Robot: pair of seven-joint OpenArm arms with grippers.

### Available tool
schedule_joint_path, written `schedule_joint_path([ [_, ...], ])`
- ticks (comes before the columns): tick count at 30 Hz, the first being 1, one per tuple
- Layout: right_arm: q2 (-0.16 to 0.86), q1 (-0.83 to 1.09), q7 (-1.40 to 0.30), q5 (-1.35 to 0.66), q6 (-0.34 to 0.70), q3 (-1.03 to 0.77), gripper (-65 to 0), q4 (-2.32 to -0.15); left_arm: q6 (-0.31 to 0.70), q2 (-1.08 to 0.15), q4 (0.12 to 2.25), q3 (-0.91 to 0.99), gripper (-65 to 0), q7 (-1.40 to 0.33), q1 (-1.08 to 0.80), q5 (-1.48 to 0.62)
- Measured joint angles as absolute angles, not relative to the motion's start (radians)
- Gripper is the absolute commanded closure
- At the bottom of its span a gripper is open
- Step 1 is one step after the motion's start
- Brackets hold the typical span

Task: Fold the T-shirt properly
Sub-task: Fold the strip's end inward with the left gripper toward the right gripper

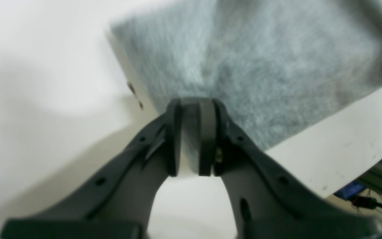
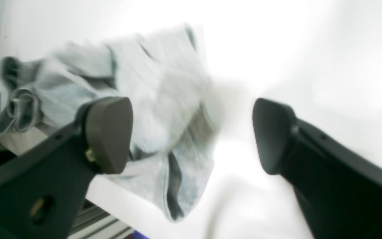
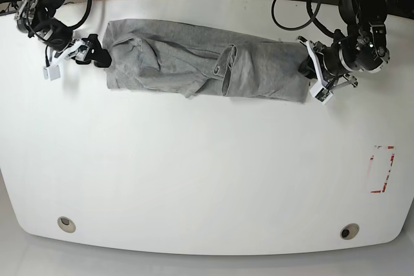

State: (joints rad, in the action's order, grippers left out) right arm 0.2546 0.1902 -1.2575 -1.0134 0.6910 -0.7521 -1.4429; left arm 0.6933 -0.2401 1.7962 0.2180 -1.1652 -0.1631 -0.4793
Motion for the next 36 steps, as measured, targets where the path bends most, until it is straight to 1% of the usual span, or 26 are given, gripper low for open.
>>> schedule_joint_path([
  [5,0.223,0.196,-1.234,-0.988,0.699,-0.751,-50.9,-1.443,0.693,-0.239,1.755,0.218,-6.7,-1.137,-0.163,-0.482],
  [9,0.198,0.196,-1.227,-0.945,0.7,-0.751,-50.9,-1.473,0.693,-0.24,1.735,0.22,-6.7,-1.119,-0.169,-0.482],
  [15,0.139,0.2,-1.23,-0.933,0.7,-0.647,-50.6,-1.535,0.693,-0.239,1.734,0.22,-6.7,-1.119,-0.177,-0.484],
  [17,0.104,0.196,-1.234,-0.922,0.7,-0.636,-46.1,-1.55,0.693,-0.239,1.734,0.22,-6.8,-1.118,-0.178,-0.484],
  [18,0.093,0.196,-1.235,-0.922,0.7,-0.636,-41.4,-1.551,0.693,-0.239,1.734,0.22,-6.8,-1.118,-0.178,-0.483],
  [19,0.082,0.196,-1.235,-0.92,0.7,-0.636,-34.4,-1.552,0.693,-0.237,1.734,0.22,-6.8,-1.117,-0.181,-0.483],
  [20,0.076,0.196,-1.236,-0.917,0.699,-0.635,-29.6,-1.552,0.693,-0.231,1.734,0.221,-6.8,-1.116,-0.184,-0.482],
  [21,0.075,0.197,-1.238,-0.915,0.7,-0.634,-23.0,-1.551,0.693,-0.224,1.734,0.222,-6.8,-1.116,-0.186,-0.482],
  [22,0.072,0.198,-1.245,-0.906,0.699,-0.635,-12.0,-1.551,0.693,-0.219,1.734,0.223,-6.8,-1.117,-0.187,-0.481],
  [23,0.072,0.199,-1.251,-0.891,0.696,-0.635,-2.9,-1.551,0.693,-0.21,1.734,0.222,-6.8,-1.117,-0.192,-0.481],
  [24,0.072,0.2,-1.259,-0.895,0.696,-0.635,0.0,-1.551,0.692,-0.204,1.734,0.221,-6.8,-1.118,-0.192,-0.481],
  [30,0.077,0.184,-1.261,-0.897,0.695,-0.639,0.0,-1.621,0.69,-0.166,1.734,0.22,-6.9,-1.117,-0.189,-0.478],
  [33,0.113,0.189,-1.283,-0.919,0.696,-0.641,0.0,-1.695,0.685,-0.135,1.733,0.22,-6.9,-1.117,-0.183,-0.478],
  [36,0.147,0.194,-1.294,-0.961,0.696,-0.643,0.0,-1.739,0.626,-0.123,1.732,0.193,-6.9,-1.12,-0.169,-0.477],
])
